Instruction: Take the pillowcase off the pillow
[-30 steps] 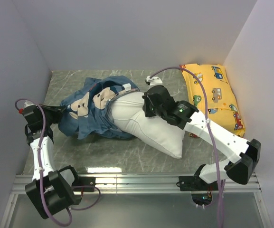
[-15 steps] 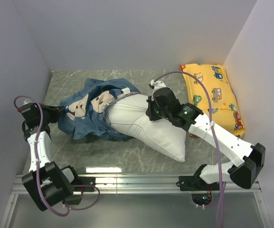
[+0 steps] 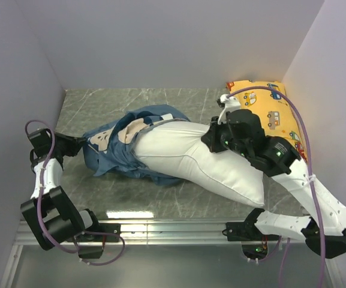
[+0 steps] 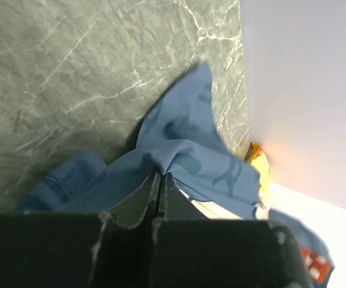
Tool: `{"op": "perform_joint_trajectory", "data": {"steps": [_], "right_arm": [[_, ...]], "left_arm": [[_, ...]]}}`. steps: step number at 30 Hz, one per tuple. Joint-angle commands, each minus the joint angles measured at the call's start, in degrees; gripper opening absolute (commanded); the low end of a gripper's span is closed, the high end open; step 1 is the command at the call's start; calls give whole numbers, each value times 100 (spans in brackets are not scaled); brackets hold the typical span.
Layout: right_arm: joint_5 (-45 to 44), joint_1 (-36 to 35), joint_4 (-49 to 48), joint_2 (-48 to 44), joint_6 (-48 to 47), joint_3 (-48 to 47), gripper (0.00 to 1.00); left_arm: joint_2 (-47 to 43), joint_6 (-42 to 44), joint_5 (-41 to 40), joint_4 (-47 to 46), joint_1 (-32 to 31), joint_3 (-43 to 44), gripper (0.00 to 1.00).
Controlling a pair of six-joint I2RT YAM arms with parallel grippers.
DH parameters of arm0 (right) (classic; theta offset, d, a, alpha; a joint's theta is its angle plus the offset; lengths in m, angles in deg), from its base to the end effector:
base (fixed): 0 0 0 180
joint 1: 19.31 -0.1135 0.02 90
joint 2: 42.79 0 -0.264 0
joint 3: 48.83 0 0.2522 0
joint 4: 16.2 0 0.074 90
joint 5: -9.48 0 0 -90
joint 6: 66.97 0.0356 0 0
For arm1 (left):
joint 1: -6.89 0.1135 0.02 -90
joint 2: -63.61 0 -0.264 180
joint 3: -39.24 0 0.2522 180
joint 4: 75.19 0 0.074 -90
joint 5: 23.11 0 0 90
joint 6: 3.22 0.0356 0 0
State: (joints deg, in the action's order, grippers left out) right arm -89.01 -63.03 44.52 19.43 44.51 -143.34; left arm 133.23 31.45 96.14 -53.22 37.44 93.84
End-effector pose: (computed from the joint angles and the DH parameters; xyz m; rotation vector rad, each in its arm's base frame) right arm 0.1527 0.1387 0.4298 -0.3146 2.0833 0.5440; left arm 0.2289 0.1149 0.2324 -1.2998 1.8205 -0.8027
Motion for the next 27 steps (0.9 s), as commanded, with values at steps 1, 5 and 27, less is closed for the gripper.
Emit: {"op": "perform_joint_trajectory", "data": {"steps": [1,5,27], "right_arm": [[-1269,312,244,-737,-100,-653,0],[-884,321,33,-633,-91,-652,0],[93,435,-1383,889,498,-283,0]], "left_arm": [[288,285,-1888,-716,347,433,1],[464,269,-1714,-750,330,583,0],[-3225,1341,-1842,1462,-3343,417,95]]}}
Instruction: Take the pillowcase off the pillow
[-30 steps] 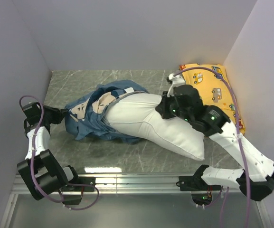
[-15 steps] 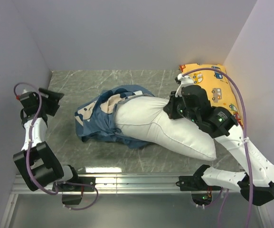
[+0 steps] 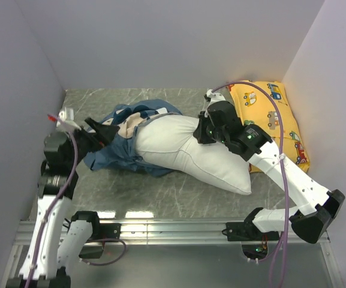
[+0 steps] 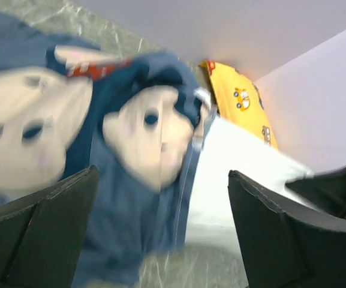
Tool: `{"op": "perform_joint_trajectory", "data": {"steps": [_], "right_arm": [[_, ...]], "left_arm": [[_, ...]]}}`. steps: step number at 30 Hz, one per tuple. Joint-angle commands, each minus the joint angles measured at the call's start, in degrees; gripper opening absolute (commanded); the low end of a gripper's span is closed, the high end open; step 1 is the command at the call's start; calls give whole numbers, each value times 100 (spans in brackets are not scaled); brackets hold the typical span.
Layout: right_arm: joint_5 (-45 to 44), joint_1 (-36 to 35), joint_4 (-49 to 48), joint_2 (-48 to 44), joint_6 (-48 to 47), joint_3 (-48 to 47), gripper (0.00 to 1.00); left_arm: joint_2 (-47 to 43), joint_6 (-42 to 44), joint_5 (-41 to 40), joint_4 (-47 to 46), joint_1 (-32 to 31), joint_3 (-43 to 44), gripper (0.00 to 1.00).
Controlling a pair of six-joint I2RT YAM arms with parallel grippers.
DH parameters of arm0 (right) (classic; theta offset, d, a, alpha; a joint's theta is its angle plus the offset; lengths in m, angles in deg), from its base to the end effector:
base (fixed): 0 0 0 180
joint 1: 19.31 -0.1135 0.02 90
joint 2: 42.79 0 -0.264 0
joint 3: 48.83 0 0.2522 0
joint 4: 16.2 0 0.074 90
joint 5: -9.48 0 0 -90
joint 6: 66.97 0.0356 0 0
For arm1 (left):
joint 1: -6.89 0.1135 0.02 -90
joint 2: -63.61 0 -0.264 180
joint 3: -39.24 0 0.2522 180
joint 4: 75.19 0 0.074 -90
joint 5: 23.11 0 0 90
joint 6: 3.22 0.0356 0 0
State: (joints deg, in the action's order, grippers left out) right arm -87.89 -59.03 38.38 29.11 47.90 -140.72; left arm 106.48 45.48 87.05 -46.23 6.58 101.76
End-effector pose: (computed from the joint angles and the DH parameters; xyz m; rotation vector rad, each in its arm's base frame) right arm 0.2067 0.1658 0.3886 -0.2117 2.2030 0.5002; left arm 0.1700 -0.0132 0.3605 -0.3709 1.7588 -0.8316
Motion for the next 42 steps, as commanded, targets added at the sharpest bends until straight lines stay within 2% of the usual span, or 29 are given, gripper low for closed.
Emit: {"op": "perform_joint_trajectory", "data": {"steps": [1,5,10,15,19,22,24,25,26,27,30,31,34,38,42], "right_arm": [[-27,52,-760,-19,159,-580,0],[-27,35,-716,105,142,-704,0],[-124,44,-716,114,159,-739,0],[-132,44,-716,61,203,-634,0],[-141,35,-689,0,203,-581,0],[-71,35,-724,-18,221,-546,0],[-18,35,-742,-27,229,-519,0],[-9,35,-751,-44,221,-519,0],[17,35,-751,-44,221,-519,0],[26,35,-733,-62,212,-519,0],[157,9,-733,-106,186,-476,0],[201,9,-724,-123,177,-467,0],[342,-70,-724,-176,124,-458,0],[702,-184,-663,-273,54,-536,0],[1334,-500,-706,-378,54,-730,0]], "left_arm": [[-743,-193,-1066,922,-302,-445,95],[-1745,-528,-1366,1310,-434,-875,94],[-1896,-791,-1156,1284,-434,-1350,97],[-1862,-985,-488,257,-443,-2000,99],[-1782,-1082,-434,-209,-469,-2212,99],[-1774,-1178,-312,-1008,-469,-2414,97],[-1397,-1214,-163,-1308,-478,-2502,85],[-1239,-1223,30,-1709,-478,-2511,70],[-1063,-1223,66,-1879,-478,-2572,61],[-1018,-1231,32,-1994,-478,-2564,38],[-834,-1039,-135,-1995,-478,-2292,13],[-816,-890,-249,-1908,-478,-2178,0],[-1122,-557,-617,-1224,-478,-1607,0],[-1667,103,-1469,128,-478,-108,1],[-1475,526,-1297,352,-478,898,1]]}}
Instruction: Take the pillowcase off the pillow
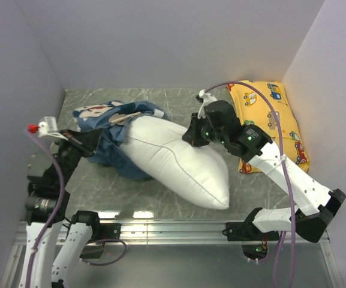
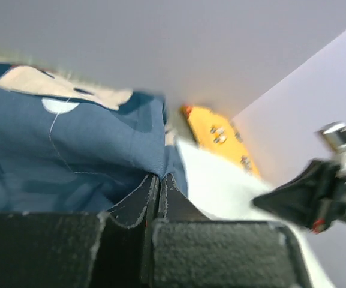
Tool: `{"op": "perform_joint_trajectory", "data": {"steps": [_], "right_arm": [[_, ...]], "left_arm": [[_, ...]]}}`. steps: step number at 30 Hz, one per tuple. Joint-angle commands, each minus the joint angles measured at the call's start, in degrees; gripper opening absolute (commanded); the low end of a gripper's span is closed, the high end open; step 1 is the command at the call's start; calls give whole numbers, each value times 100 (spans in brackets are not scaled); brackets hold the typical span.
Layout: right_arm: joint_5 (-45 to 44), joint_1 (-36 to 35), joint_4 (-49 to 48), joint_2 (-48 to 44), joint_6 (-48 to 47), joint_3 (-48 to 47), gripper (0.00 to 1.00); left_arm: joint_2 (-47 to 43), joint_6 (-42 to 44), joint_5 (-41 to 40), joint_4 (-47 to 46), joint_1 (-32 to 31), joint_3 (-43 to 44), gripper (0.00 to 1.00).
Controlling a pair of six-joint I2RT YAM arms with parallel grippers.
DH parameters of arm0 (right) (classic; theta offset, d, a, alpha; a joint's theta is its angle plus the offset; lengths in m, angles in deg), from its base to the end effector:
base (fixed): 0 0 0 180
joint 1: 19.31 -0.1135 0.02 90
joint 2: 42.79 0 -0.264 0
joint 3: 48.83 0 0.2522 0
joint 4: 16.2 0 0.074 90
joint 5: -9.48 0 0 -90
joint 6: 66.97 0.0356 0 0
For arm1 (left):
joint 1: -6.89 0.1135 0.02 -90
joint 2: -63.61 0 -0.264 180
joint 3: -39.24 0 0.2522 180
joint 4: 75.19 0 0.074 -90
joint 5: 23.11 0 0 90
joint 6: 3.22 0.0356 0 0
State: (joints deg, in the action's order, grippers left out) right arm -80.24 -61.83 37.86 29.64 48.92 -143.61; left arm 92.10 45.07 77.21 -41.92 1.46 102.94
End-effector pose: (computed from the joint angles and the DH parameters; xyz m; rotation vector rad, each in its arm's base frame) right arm 0.1965 0.1804 0.4035 -0.3223 2.1842 0.6966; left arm 0.1019 -0.0161 0.3885 -0.3526 1.5517 -0.7865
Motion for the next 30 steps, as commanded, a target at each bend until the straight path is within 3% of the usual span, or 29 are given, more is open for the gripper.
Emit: {"op": "perform_joint_trajectory", "data": {"steps": [1,6,10,14,17,18,20,21,24,29,30], "right_arm": [[666,-308,-689,-448,-32,-450,0],[1123,-90,-944,-335,21,-117,0],[1651,498,-1418,86,127,550,0],[1222,771,-1402,807,13,606,0],[116,824,-945,1177,-180,97,25],[-78,825,-718,1204,-242,-45,40],[-335,939,-558,1160,-452,-465,52],[-361,991,-445,1056,-592,-616,60],[-624,991,-303,757,-734,-1082,68],[-688,861,-329,291,-787,-1251,72],[-721,755,-407,133,-796,-1172,73]], "left_arm": [[172,585,-164,-131,33,981,0],[1359,437,646,-140,-28,1204,0],[1991,313,-99,-675,-484,476,1],[2669,129,-628,-1325,-1047,-158,1],[3144,-82,-472,-1904,-1065,-475,1],[3232,-126,-401,-2124,-1065,-519,0],[3504,-83,-138,-2354,-1065,-502,2],[3592,39,-58,-2425,-1065,-432,7],[3953,303,83,-2225,-1065,6,20],[4279,506,145,-1968,-1021,894,48],[4279,524,145,-1968,-1021,1009,58]]}}
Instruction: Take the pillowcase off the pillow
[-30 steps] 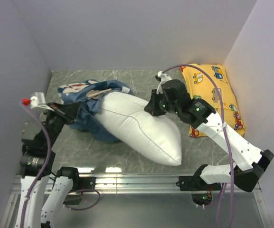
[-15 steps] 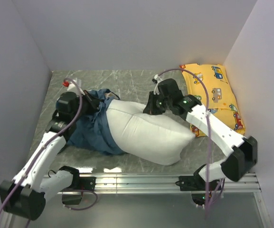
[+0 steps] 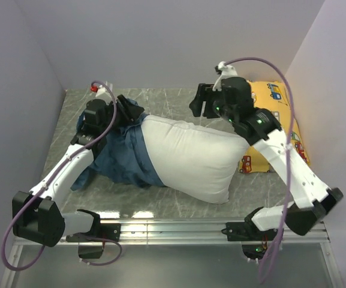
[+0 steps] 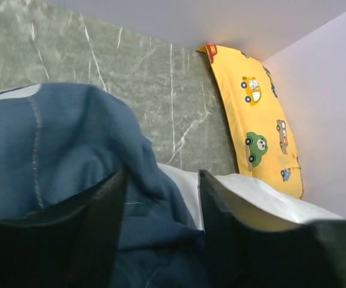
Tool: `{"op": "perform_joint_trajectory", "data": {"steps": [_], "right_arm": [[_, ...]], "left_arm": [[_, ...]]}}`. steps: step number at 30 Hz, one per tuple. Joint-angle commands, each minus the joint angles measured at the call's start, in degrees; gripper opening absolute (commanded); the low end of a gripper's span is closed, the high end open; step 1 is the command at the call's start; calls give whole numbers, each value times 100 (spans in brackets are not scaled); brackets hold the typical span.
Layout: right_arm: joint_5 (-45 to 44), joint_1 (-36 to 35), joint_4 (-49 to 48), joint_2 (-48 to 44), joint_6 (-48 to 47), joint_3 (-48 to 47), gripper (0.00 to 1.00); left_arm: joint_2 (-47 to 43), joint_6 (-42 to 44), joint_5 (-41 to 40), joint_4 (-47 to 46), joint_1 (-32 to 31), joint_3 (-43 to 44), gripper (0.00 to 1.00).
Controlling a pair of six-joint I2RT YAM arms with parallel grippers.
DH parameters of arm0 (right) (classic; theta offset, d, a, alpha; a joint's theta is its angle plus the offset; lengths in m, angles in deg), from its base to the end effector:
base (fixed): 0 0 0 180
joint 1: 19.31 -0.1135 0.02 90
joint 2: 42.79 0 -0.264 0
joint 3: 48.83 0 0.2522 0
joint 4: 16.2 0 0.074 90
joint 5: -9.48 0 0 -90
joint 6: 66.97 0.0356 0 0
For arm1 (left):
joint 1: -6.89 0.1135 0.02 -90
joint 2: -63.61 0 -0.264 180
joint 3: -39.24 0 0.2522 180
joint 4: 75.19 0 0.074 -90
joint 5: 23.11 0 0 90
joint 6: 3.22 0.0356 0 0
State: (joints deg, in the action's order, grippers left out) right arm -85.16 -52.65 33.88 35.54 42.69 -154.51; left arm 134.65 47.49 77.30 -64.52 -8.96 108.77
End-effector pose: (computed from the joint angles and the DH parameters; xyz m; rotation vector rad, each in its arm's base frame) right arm 0.2452 0.1579 0.4456 -0.1849 1.9950 0.5219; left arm 0.2800 -0.0862 0.3335 -0.2434 1.8455 -0.8435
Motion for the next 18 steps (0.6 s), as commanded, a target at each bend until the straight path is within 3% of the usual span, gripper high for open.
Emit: {"op": "perform_joint_trajectory", "data": {"steps": [1,3,6,10,18], "right_arm": [[-299,-277,-54,-528,-225,15,73],[-623,-697,-150,-677,-261,384,73],[-862,-1312,-466,-827,-243,1130,74],[-1276,-1675,-774,-644,-94,1983,74],[-1390,-1869,-881,111,-181,2065,77]], "left_arm": [[6,299,110,292,30,652,64],[-47,386,14,511,30,899,77],[-178,501,-136,809,39,1313,87],[-494,510,-145,968,39,1429,91],[-1496,256,-101,1083,-66,577,91]]}}
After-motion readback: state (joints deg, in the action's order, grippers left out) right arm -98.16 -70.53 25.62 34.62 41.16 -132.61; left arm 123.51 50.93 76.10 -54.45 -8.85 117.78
